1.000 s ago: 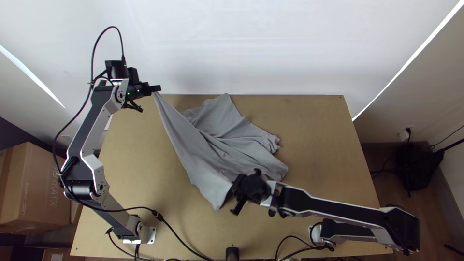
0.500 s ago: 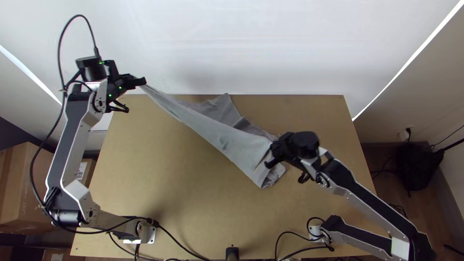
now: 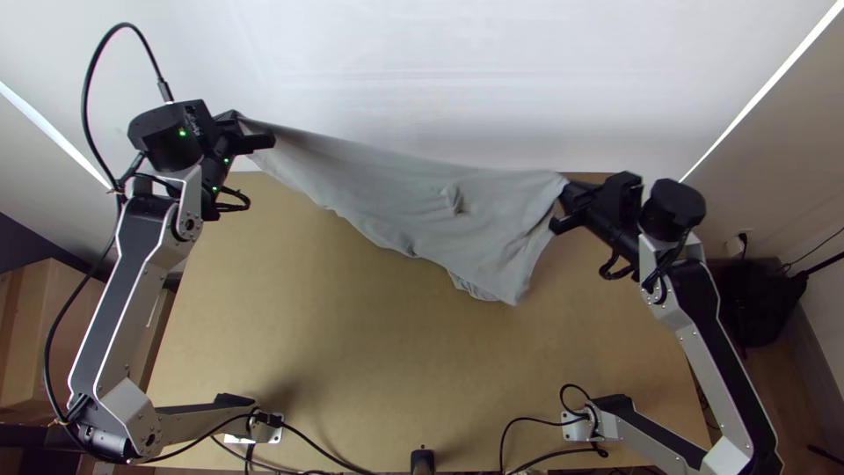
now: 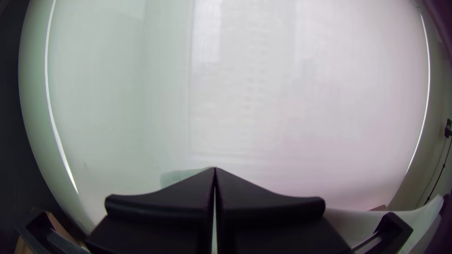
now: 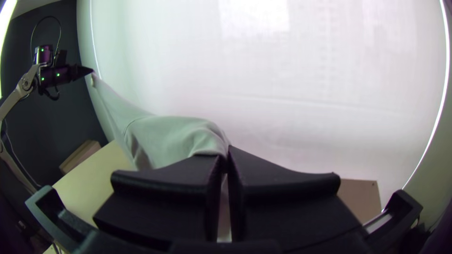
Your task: Fold the t-shirt
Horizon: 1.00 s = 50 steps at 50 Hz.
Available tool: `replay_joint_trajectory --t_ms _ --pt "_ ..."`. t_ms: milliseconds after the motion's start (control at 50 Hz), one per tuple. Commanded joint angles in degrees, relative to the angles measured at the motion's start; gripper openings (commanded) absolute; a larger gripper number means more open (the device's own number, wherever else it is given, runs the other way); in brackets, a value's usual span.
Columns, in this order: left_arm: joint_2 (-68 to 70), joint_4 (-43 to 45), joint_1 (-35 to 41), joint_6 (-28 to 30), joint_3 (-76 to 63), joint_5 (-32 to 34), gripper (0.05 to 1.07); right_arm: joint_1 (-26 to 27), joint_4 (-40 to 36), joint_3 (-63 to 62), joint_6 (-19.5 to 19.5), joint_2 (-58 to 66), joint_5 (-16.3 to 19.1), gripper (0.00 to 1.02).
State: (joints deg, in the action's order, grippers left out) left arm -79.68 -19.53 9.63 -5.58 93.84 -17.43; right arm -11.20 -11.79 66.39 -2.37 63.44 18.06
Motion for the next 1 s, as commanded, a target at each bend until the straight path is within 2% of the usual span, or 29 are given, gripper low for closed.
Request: replay_joint_trajectory --t_ms 0,220,340,480,700,820,980 --pt "2.1 5.1 1.9 0.8 -1.4 -2.3 0.08 2.7 6.3 2.6 -0.6 0.6 0.4 0.02" --pt "3.3 14.0 4.1 2.9 -1.4 -5.2 0.08 8.7 23.5 3.5 -2.3 1.1 0.4 0.02" --pt "6.7 19.6 4.1 4.8 -3.7 -5.5 0.08 11.1 29.4 4.5 -6.1 0.4 0.4 0.02" --pt "13.4 25.6 4.1 6.9 -8.8 -6.0 0.08 14.0 29.1 8.3 -10.9 -1.9 0.3 0.02" --pt "26.5 27.2 3.6 7.1 -16.6 -6.2 0.08 15.7 25.9 6.9 -11.6 -12.0 0.3 0.02" --pt "33.2 26.7 3.6 7.1 -20.0 -6.2 0.08 16.2 20.3 6.9 -12.3 -17.6 0.3 0.02" --pt "38.4 22.0 3.8 6.4 -19.5 -6.2 0.08 16.4 12.7 9.5 -12.8 -22.6 0.2 0.02"
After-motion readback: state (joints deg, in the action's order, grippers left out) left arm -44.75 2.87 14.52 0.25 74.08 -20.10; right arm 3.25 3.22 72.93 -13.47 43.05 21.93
